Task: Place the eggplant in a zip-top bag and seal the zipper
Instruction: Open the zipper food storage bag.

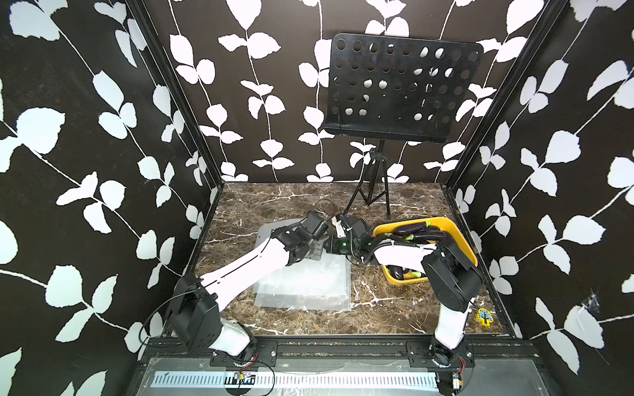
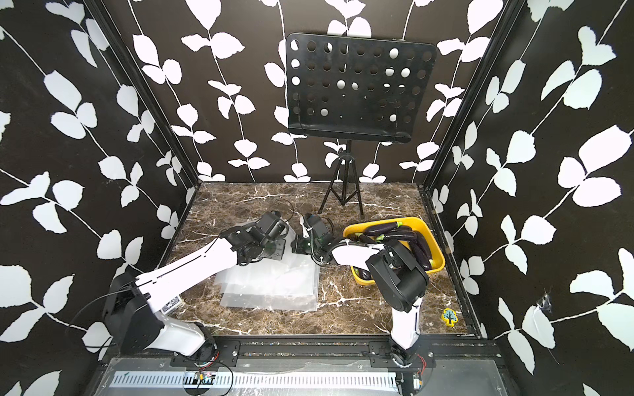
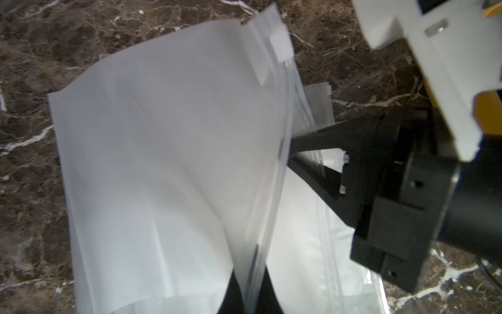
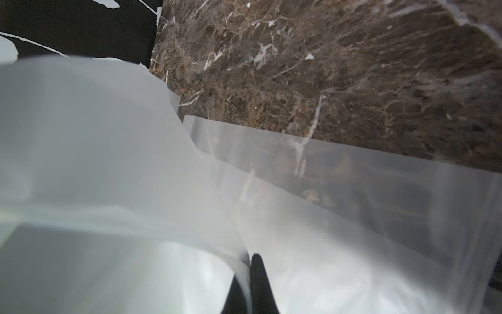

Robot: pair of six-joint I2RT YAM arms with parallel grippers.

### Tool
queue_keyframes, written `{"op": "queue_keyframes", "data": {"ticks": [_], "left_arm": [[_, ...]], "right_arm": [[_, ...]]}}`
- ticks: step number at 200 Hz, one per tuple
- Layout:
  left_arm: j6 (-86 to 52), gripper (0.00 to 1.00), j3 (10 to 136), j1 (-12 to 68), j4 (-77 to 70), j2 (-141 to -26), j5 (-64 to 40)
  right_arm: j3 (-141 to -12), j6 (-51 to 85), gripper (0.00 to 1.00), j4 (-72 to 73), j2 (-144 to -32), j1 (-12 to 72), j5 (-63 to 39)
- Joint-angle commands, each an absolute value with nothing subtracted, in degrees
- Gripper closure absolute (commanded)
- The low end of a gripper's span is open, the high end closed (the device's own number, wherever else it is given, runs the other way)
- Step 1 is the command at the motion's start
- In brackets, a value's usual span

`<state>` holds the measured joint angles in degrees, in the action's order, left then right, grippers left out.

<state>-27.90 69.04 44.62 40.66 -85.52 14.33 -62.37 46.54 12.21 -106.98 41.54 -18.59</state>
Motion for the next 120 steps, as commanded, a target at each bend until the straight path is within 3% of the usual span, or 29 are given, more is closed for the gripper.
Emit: {"op": "queue_keyframes", "data": {"ticks": [1, 41, 83, 120], "left_arm": [[-28.60, 1.00, 72.34, 45.21, 38.28, -90.94, 9.94], [-28.02, 1.00, 72.03, 45.26, 35.78, -93.45, 9.88], [-28.30, 1.00, 72.10, 45.18, 33.44, -95.94, 7.45], [-27.60, 1.00, 73.58, 45.09, 32.58, -98.22, 6.43]], "right_arm": [[-58.65, 47.81, 0.95, 12.86, -105.01, 40.40, -17.34], [-56.12, 45.05, 0.89, 8.05, -101.59, 39.17, -15.86], [-54.52, 42.34, 0.68, 1.93, -95.35, 37.93, -17.53], [-53.44, 41.80, 0.62, -2.46, -88.02, 37.42, -19.92]]}}
